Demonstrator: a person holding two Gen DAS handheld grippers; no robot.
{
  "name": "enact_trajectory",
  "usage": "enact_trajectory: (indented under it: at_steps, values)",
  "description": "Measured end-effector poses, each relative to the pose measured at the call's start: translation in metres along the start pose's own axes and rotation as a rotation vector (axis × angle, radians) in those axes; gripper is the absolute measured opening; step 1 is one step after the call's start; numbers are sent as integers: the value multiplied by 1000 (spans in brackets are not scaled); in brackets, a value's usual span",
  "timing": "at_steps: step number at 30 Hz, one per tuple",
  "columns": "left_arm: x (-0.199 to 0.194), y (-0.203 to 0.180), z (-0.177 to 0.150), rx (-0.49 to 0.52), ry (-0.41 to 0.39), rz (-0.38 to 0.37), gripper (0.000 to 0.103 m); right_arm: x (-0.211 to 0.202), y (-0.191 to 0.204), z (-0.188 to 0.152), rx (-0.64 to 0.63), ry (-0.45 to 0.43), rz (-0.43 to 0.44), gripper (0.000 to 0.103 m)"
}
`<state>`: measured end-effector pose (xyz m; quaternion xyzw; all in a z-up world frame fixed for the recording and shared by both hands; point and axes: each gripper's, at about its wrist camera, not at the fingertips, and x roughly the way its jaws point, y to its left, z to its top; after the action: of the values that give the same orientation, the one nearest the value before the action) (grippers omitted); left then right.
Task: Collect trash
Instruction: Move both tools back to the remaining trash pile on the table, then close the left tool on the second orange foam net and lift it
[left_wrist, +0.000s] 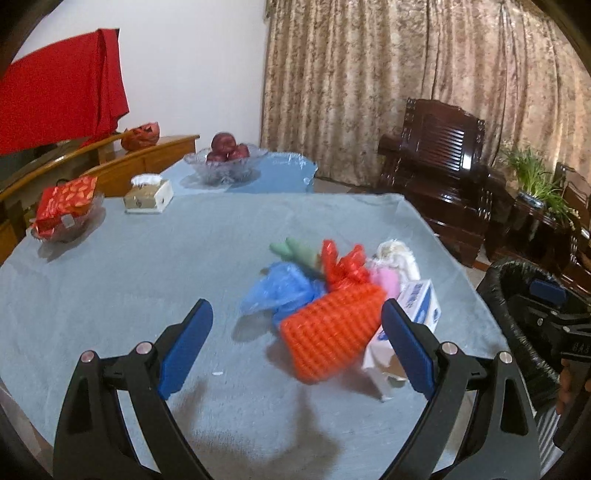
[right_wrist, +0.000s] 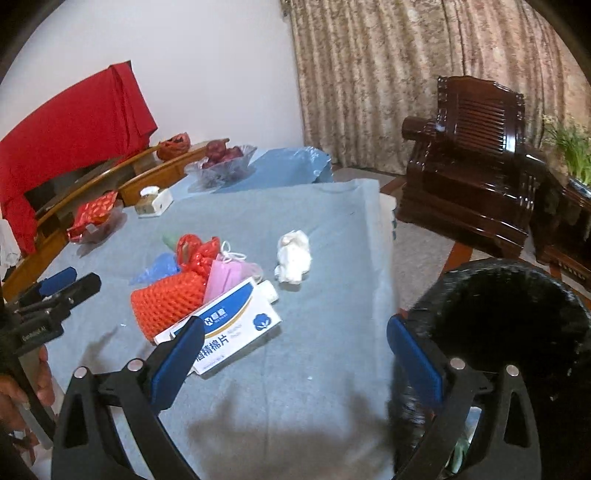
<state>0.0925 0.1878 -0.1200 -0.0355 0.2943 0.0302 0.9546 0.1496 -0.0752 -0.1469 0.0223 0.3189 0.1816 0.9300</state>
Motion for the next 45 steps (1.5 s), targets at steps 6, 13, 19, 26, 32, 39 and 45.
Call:
enact_trajectory:
  at_steps: [6, 13, 19, 26, 32, 39, 45]
  values:
    - [27, 6, -11, -15, 54, -20, 90, 27, 6, 0, 0, 38, -6, 97]
    - [58, 6, -24, -18, 115, -50, 82, 47, 4, -5, 2, 75, -23, 97]
    - [76, 7, -28, -31, 143, -96, 70, 57, 4, -6, -14, 93, -27, 97]
    - [85, 5, -31, -62, 156, -192, 36, 62, 6, -5, -24, 102, -28, 97]
    - [69, 3, -31, -52, 125, -191, 25, 64, 13, -3, -32, 100, -18, 97]
    - [38, 10, -26, -67, 76, -152, 25, 65, 27, -1, -46, 96, 8, 97]
    - [23, 24, -29, -75, 68, -114, 25, 73, 36, -4, -50, 121, 0, 97]
